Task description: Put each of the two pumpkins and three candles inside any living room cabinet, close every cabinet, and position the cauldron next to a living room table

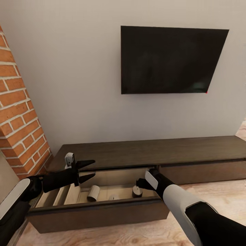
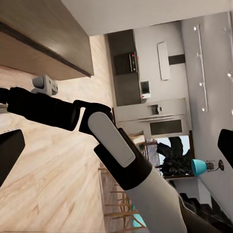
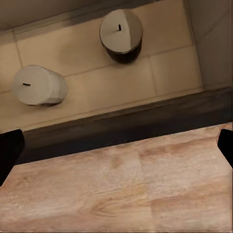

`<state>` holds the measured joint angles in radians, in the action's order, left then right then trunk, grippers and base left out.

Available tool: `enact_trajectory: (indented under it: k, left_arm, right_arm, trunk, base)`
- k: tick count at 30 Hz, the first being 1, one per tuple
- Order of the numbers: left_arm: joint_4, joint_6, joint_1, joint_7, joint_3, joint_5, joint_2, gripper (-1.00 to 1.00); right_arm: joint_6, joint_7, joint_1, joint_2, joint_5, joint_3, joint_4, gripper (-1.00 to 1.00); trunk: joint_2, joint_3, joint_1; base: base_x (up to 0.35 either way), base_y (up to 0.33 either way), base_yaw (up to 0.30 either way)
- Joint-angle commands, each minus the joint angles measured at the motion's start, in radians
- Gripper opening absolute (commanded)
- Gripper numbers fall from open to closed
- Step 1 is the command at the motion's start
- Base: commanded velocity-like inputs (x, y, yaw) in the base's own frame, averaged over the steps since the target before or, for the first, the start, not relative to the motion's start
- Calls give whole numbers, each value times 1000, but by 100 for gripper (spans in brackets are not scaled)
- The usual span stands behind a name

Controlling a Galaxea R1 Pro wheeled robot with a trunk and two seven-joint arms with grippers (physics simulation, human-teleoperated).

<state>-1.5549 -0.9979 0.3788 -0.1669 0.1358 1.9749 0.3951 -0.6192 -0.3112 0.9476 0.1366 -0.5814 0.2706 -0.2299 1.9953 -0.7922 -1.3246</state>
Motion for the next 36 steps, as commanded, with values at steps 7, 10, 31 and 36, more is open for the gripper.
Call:
enact_trajectory:
  k: [7,10,31,36]
  left_arm:
    - [-1,-1,1,-10,1,10,1,100]
    - [-1,-1,1,-10,1,9,0,100]
    - [1,1,1,-13,7,3,-1,100]
    - [1,1,-3,-13,6,1,0,100]
  right_arm:
    - [-4,-8,0,0,-11,7,-2,100]
    - [-4,-8,0,0,-11,7,-2,100]
    - [-3,-6,0,-3,-12,6,-2,100]
    - [-2,-6,0,-1,-12,6,-2,100]
  trunk:
    - [-49,21,28]
    - [-70,30,39]
    - [-217,112,120]
    - [-217,116,120]
  base:
    - [-339,0,0]
    - [-339,0,0]
    - [-273,0,-164]
    - [-8,0,-188]
